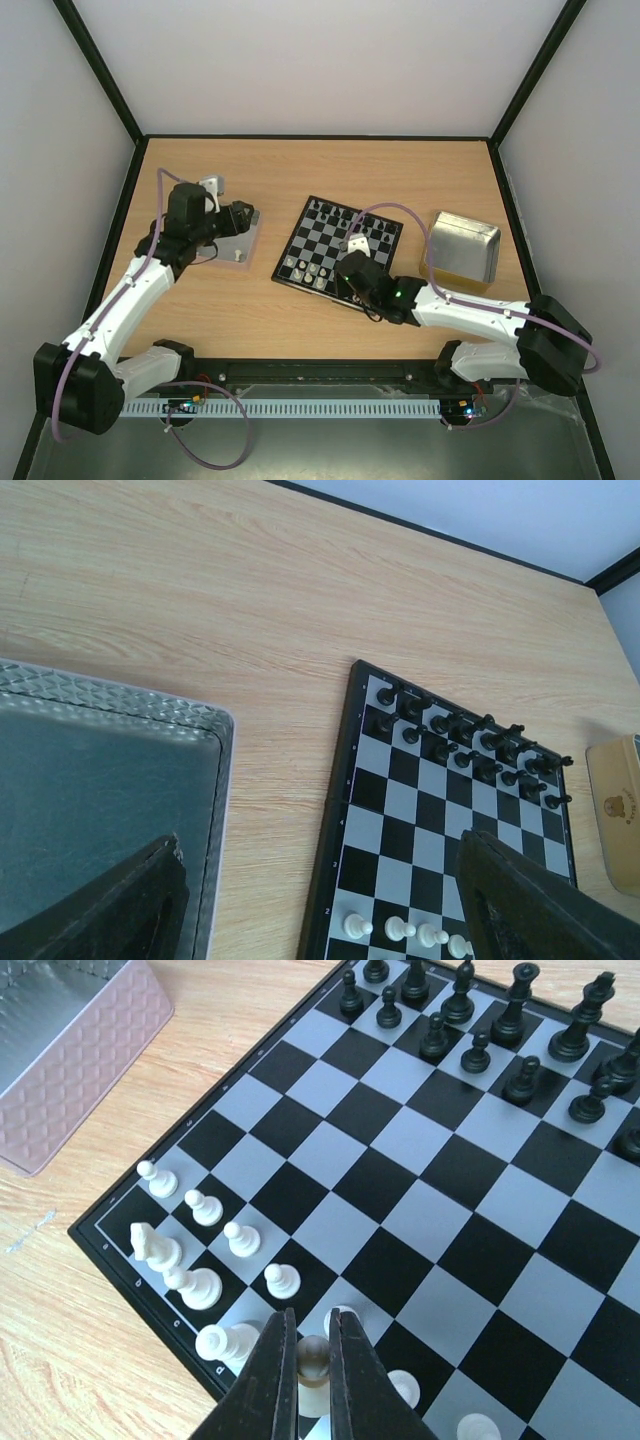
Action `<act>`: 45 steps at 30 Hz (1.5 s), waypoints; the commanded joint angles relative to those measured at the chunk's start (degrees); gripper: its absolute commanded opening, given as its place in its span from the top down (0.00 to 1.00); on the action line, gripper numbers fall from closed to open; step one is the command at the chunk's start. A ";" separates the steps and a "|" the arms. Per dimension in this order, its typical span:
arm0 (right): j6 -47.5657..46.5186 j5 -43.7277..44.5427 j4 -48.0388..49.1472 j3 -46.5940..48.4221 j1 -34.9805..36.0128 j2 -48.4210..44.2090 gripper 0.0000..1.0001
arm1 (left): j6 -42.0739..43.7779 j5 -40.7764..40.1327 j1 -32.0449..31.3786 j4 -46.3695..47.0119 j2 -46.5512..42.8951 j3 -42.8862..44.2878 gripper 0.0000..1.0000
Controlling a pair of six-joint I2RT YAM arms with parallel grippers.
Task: Set up the chess pieces on the board
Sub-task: Place the chess piece on the chessboard.
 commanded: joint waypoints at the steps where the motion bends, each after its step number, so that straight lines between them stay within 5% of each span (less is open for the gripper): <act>1: 0.42 0.13 2.23 -1.41 1.09 0.53 0.98 | -0.42 0.81 0.20 0.99 0.75 -0.71 0.25; 36: 3.88 6.21 0.06 -3.95 4.23 8.43 0.94 | -0.08 1.38 0.24 1.30 3.04 -1.16 0.24; 45: 4.23 5.68 -0.60 -3.25 4.23 7.35 0.79 | 0.08 1.41 0.20 0.93 2.91 -1.24 0.24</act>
